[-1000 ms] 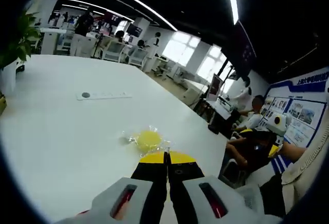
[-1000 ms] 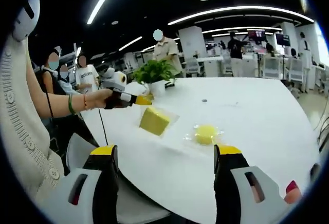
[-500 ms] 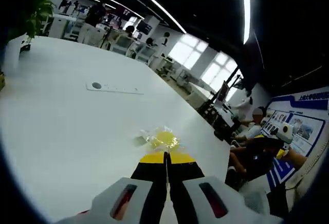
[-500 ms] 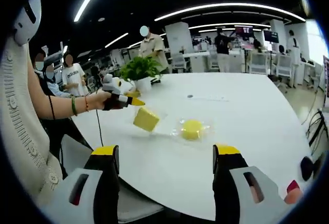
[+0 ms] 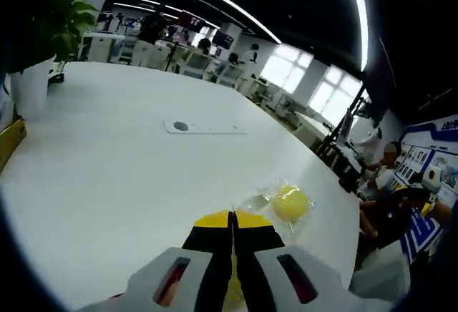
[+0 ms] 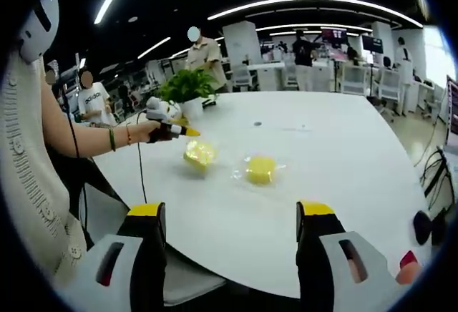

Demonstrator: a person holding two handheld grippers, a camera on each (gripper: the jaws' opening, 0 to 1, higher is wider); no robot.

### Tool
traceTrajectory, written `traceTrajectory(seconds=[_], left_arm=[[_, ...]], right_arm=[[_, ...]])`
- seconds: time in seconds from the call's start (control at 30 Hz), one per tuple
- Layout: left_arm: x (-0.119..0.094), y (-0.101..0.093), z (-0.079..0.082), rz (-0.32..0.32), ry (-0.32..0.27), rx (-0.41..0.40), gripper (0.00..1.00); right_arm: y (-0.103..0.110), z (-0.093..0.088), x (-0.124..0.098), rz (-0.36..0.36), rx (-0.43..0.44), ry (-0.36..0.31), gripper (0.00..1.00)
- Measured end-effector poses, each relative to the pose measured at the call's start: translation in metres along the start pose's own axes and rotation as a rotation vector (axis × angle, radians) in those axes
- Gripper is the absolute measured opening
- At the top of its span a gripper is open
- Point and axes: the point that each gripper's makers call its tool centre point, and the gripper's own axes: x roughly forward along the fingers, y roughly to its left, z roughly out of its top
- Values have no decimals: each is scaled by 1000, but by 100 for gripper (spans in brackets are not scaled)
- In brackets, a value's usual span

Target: Compare the silicone blocks by pressing each to a similar depth, holding the contact briefly, and releasing to observe deformation and rebound differences across the visible hardness samples.

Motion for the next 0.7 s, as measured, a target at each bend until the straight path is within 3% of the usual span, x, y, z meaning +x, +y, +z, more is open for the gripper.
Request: traceTrajectory(seconds=[0.3, 0.47, 0.63, 0.7], left_arm=[[22, 39, -18, 42, 52, 1, 0], [29, 51, -23, 45, 53, -5, 0], [36, 64, -38, 63, 93, 26, 0], [36, 65, -36, 56, 77, 15, 0]], right_arm=[[-2, -9, 4, -17, 24, 31, 68], [2, -13, 9, -8, 29, 48, 67], [4, -16, 12, -6, 27, 64, 67], [4, -17, 13, -5, 27, 71, 67]])
